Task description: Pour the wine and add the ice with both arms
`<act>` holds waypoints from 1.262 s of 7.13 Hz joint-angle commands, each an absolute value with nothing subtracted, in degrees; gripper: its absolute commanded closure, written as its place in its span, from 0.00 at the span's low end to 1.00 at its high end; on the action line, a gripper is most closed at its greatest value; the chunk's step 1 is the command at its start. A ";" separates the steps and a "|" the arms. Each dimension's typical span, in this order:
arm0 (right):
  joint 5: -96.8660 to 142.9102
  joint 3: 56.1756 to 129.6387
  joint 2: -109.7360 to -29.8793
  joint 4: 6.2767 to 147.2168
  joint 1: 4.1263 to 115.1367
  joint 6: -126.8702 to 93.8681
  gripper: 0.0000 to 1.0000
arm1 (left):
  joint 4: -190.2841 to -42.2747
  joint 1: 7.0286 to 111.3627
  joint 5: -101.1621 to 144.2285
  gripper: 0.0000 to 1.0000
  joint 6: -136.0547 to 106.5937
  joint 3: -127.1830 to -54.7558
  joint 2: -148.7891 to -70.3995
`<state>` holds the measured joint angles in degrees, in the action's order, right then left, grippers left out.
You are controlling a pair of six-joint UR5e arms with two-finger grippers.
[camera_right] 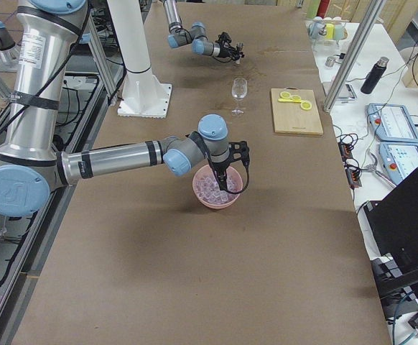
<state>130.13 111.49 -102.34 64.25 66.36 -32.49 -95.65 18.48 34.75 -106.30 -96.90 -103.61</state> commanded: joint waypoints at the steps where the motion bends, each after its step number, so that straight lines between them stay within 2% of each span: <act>1: 130.17 111.45 -102.22 64.25 66.36 -32.52 0.00 | -95.62 18.46 34.63 0.02 -106.26 -96.68 -103.53; 3: 130.17 111.45 -102.13 64.25 66.36 -32.52 0.00 | -95.62 18.54 34.89 0.02 -102.26 -98.25 -103.36; 6: 130.17 111.45 -102.13 64.25 66.36 -32.52 0.00 | -95.28 17.85 39.01 0.02 -99.33 -109.57 -96.71; 9: 130.17 111.45 -102.13 64.25 66.36 -32.43 0.00 | -95.10 17.49 45.41 0.02 -94.33 -121.51 -94.13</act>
